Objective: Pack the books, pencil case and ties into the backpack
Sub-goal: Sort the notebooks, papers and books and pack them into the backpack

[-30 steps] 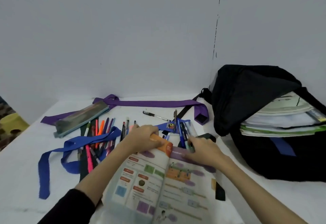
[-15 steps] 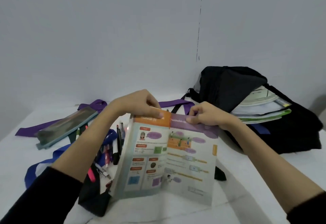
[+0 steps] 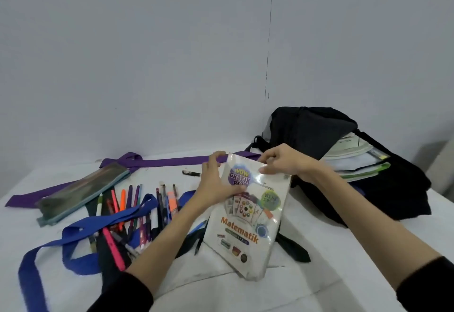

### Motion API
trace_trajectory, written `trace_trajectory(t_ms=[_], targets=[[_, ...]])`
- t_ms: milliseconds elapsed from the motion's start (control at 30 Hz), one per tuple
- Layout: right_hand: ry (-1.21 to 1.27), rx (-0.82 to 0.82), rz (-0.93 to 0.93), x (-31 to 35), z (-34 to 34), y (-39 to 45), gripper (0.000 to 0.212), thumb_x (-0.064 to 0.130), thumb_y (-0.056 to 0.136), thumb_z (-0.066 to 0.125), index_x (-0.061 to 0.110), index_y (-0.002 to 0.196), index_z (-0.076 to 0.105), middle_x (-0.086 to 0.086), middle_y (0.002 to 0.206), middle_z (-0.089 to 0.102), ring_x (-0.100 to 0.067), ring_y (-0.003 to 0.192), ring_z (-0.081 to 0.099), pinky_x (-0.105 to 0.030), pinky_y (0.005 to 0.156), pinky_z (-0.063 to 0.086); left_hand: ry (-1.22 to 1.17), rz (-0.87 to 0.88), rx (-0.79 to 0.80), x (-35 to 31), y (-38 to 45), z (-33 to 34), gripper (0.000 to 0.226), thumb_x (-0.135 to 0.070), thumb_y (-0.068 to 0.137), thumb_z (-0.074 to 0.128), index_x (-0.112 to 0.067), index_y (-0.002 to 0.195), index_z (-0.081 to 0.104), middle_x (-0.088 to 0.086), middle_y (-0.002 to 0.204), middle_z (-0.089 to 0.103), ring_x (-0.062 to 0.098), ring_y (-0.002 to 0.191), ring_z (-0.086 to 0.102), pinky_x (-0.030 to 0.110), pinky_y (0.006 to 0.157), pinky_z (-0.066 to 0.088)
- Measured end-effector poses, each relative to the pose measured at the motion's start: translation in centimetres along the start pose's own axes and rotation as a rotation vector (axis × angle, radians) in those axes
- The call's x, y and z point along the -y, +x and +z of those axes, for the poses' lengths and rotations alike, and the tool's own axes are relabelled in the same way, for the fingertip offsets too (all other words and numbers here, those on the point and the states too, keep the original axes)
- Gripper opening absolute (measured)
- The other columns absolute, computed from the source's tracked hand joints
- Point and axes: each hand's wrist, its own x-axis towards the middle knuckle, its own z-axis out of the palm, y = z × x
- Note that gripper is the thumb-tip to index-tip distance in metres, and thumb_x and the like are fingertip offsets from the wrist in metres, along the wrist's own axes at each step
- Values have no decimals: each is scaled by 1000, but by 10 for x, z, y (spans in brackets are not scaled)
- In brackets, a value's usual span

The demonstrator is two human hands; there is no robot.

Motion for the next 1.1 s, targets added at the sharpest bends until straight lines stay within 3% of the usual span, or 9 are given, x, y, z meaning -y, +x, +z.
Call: trace_trajectory(t_ms=[67,133,267,367,467,633,767,933,1100], targets=[[-1,-36,-40,-3,1,-1,13,7,86,65,6,99,67,7,80,59,-12,78,63,-11,57,49,-223,-123,154,6,1,2,63,-22,73,80,-17,123,42,5,117,60,22,101,63,38,86,55],[5,-2,-60,-2,-2,-5,16,9,86,65,6,102,64,4,85,62,-20,87,66,-19,66,52,-259,-133,267,6,0,-2,42,-20,79,75,-7,115,58,7,99,73,23,87,71,36,78,58],[-41,183,-48,3,-10,-18,26,23,82,73,14,103,62,7,87,71,-10,77,69,-21,66,56,-226,60,201,-20,-6,3,27,-13,77,75,-13,103,66,1,87,74,13,73,72,22,60,56],[12,272,-50,-5,-14,-27,19,15,80,74,21,95,66,8,85,74,-7,79,70,-20,68,56,-30,190,126,-47,-5,8,22,-18,71,81,-24,89,69,-7,79,73,6,69,70,22,62,57],[148,146,-64,-15,-28,-39,22,6,79,73,10,100,67,-7,95,74,-22,85,71,-32,73,59,90,301,48,-68,7,12,26,-29,63,85,-34,81,67,-13,79,71,1,72,67,28,70,57],[327,-175,-24,-50,-77,-62,17,1,79,70,11,92,66,-4,82,74,-21,72,71,-30,62,58,-62,617,-217,-100,28,36,26,-22,84,69,-25,105,54,-10,104,63,0,98,59,13,85,47],[602,-466,60,-103,-122,-80,16,-3,79,67,8,91,64,-7,74,73,-19,61,70,-29,53,58,-168,461,-237,-105,58,63,16,-21,93,56,-17,108,52,-7,110,58,6,105,54,19,86,45],[890,-694,76,-162,-160,-78,20,-2,80,66,6,97,64,-10,81,74,-22,65,71,-40,64,60,-237,75,-29,-103,108,124,52,-46,93,48,-18,136,38,1,139,44,19,127,43,27,97,35],[889,-608,86,-206,-208,-75,19,-6,80,64,7,95,63,-10,77,74,-22,61,71,-31,48,56,231,40,176,-102,144,155,107,-62,67,72,-25,148,13,9,150,30,25,136,34,40,109,33]])
